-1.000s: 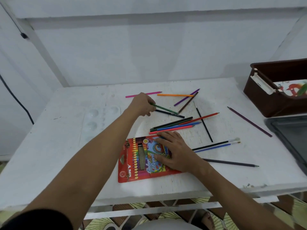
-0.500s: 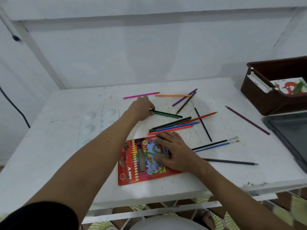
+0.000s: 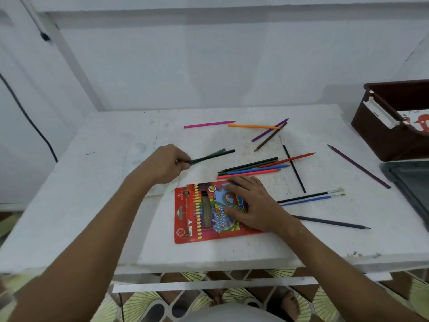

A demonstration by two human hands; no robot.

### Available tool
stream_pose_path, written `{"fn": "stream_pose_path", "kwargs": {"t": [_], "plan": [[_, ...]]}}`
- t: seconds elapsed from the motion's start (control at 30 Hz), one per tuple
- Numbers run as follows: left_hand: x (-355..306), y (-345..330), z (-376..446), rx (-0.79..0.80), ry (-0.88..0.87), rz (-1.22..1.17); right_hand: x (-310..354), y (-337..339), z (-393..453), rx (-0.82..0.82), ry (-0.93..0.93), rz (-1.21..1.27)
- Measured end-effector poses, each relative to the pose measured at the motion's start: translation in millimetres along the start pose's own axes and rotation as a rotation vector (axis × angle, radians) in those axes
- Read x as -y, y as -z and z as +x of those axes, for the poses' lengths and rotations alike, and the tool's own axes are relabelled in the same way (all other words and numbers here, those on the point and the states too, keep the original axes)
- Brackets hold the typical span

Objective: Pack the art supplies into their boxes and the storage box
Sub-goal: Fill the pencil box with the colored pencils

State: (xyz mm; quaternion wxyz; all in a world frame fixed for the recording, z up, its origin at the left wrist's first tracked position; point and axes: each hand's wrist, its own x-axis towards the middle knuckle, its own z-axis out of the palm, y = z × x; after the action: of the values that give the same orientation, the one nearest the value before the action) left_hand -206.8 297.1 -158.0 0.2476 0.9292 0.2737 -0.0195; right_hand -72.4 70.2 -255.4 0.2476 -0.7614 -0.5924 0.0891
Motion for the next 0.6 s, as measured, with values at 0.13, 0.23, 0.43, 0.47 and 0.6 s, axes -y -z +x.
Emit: {"fn": "stream_pose_path", "kwargs": {"t": [0.13,0.23,0.43,0.47,0.6], "plan": [[41,7,-73,0.09,0.114,-0.177,0,-1,0,-0.017,0.017,-0.005],[68,4,-108,0.074,0.215,-0.343,0,-2,1,-0.022,0.023,-0.002],[86,-13,-143,0.088,0.267,-0.545,-1,-3,1,-0.022,0.015,-0.005],[86,-14,-145,0.096,0.274,-0.571,-1,-3,1,-0.025,0.014,-0.006],[83,-17,-142,0.142,0.294,-0.594,-1,-4,0,-0.035,0.018,-0.008]]}}
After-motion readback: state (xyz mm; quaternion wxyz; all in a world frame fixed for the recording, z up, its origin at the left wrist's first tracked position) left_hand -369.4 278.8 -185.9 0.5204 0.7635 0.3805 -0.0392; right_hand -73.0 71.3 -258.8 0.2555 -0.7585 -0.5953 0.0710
